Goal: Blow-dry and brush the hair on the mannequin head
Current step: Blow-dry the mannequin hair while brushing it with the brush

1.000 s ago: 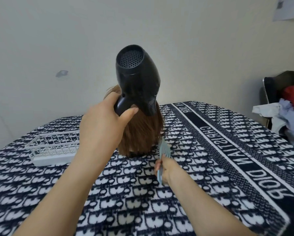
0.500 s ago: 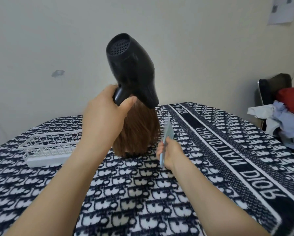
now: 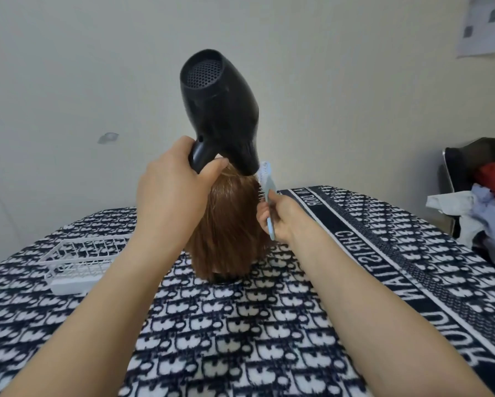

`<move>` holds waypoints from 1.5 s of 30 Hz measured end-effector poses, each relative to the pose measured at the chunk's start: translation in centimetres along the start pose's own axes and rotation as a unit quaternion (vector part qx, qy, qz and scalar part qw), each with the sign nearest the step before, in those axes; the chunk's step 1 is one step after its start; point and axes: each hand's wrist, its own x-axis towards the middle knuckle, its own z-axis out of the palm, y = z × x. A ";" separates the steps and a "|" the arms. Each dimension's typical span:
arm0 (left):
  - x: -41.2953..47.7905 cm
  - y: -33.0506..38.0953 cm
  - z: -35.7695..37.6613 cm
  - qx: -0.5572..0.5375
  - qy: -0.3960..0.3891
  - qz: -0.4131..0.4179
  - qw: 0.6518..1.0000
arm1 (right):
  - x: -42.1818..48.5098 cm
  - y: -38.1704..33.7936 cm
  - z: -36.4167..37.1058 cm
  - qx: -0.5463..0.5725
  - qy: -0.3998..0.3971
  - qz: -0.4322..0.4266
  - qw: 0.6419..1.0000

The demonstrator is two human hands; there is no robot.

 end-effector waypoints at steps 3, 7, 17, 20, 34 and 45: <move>0.3 0.1 0.2 0.001 0.002 -0.004 1.000 | 1.0 0.8 -0.2 -0.028 0.011 0.017 0.999; 0.9 -0.1 0.7 -0.067 -0.058 -0.044 0.995 | 2.4 3.1 -1.9 -0.054 0.051 0.036 0.997; 0.4 0.3 1.8 0.020 -0.030 0.003 0.999 | 3.6 4.6 -5.5 -0.076 0.064 0.091 0.991; 0.5 0.4 1.6 0.060 -0.031 0.016 0.998 | 3.5 4.6 -5.6 -0.093 0.079 0.092 0.988; 0.5 0.9 0.7 0.044 -0.078 -0.003 0.996 | 2.2 5.3 -7.0 0.079 -0.014 0.179 0.981; -0.4 0.6 0.5 0.044 -0.088 0.002 0.995 | 2.2 6.2 -6.9 0.146 -0.015 0.198 0.969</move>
